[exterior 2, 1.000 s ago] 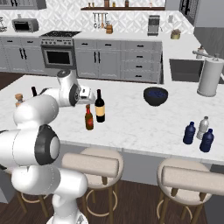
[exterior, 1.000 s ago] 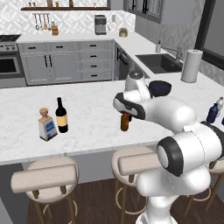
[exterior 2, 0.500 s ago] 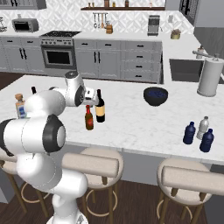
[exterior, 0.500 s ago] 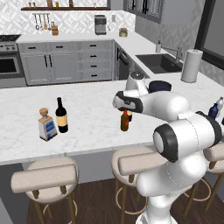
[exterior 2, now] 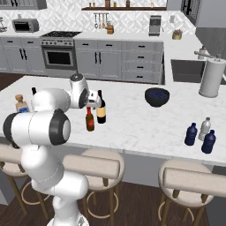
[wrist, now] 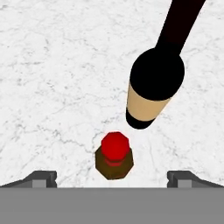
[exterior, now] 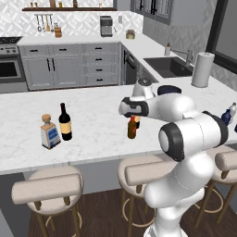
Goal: Move the plastic bottles in the middle to the plastics group, and the glass bottles in the middle to the glass group.
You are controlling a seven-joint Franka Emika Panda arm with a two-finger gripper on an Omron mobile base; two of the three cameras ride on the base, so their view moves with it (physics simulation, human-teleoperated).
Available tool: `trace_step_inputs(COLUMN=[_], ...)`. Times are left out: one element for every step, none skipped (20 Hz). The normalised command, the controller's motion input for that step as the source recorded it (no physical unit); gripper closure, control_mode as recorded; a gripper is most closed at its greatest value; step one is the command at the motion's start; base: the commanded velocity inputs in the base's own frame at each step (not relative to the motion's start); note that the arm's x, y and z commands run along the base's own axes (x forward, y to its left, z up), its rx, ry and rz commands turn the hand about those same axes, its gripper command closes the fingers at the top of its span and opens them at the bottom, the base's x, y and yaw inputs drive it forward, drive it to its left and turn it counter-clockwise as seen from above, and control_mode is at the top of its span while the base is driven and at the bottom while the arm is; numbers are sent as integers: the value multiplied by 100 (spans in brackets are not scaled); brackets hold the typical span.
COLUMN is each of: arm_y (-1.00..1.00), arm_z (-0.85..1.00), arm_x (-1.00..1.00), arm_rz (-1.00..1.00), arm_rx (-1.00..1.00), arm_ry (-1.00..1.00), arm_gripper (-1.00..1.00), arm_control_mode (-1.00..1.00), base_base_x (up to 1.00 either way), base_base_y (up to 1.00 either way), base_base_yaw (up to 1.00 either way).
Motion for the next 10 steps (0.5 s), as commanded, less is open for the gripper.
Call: trace_step_inputs(arm_y=[0, 0, 0, 0, 0, 0, 0, 0, 0, -1], arm_z=[-14, -20, -24, -25, -23, -25, -22, -20, -15, -6], arm_x=[17, 14, 17, 20, 23, 26, 27, 29, 28, 26], arm_rz=[0, 0, 0, 0, 0, 0, 0, 0, 0, 0], arm_rx=[0, 0, 0, 0, 0, 0, 0, 0, 0, 0], arm_ry=[0, 0, 0, 0, 0, 0, 0, 0, 0, 1], arm_gripper=[-100, -100, -100, -100, -100, -100, -100, -100, -100, -100], arm_control_mode=[-100, -100, -100, -100, -100, -100, -100, -100, -100, -100], base_base_x=[0, 0, 0, 0, 0, 0, 0, 0, 0, 0], base_base_y=[0, 0, 0, 0, 0, 0, 0, 0, 0, 0], base_base_yaw=[0, 0, 0, 0, 0, 0, 0, 0, 0, 0])
